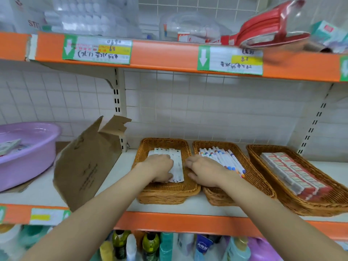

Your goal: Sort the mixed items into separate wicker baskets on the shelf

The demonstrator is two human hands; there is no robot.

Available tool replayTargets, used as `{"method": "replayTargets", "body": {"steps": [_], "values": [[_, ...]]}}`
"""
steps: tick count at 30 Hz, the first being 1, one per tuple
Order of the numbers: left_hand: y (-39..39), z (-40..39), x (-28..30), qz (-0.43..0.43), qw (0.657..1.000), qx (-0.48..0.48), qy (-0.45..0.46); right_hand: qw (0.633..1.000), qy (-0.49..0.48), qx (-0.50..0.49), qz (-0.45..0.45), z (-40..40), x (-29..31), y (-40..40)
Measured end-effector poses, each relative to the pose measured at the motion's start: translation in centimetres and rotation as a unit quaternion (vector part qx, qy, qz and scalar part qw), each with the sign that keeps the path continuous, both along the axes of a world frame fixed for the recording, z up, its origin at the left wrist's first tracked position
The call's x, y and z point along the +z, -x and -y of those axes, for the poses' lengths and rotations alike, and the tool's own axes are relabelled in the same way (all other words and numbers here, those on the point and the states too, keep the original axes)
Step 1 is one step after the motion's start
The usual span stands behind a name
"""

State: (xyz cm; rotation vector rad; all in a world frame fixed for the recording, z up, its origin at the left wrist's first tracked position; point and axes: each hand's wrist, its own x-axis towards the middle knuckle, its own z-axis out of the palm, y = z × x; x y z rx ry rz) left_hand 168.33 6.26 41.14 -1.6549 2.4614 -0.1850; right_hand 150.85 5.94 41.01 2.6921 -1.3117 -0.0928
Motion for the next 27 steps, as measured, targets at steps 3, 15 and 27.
{"method": "replayTargets", "body": {"steps": [3, 15, 27], "values": [[3.7, -0.6, 0.6, -0.025, 1.0, -0.001, 0.008, 1.0, -0.017, 0.004, 0.022, -0.2, 0.5, 3.2], [15.4, 0.5, -0.5, -0.06, 0.997, 0.041, -0.021, 0.995, -0.081, -0.053, 0.025, 2.3, 0.2, 17.6], [17.4, 4.1, -2.0, -0.088, 0.995, -0.033, -0.022, 0.99, -0.122, -0.032, 0.07, 5.2, -2.2, 16.1]]}}
